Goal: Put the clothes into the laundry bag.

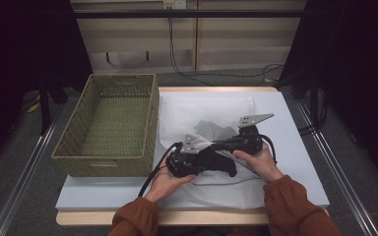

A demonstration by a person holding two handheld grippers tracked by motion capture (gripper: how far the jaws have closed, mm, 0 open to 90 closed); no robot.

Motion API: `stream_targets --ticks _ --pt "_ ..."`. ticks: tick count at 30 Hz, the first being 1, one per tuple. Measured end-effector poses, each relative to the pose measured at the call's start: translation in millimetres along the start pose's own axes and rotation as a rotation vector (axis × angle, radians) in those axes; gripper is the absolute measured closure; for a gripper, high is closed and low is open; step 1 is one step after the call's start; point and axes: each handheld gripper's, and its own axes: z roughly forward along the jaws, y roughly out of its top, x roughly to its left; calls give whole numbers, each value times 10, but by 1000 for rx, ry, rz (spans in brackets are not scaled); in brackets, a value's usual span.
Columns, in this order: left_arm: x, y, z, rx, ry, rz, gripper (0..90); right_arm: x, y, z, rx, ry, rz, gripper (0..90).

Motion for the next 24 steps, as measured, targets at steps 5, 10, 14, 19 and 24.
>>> stream_targets --ticks 5,10,14,19,24 --pt "-42 41 60 -22 -21 6 764 8 2 2 5 -2 -1 894" --pt "-25 129 104 -56 11 -15 783 21 3 12 9 3 -4 894" --pt "16 186 133 -62 33 -33 786 23 0 6 11 7 -5 894" --pt "40 248 164 -66 60 -41 787 44 4 -8 12 10 -13 894" --pt "92 302 159 -101 99 -63 790 56 1 -13 9 26 -10 894"
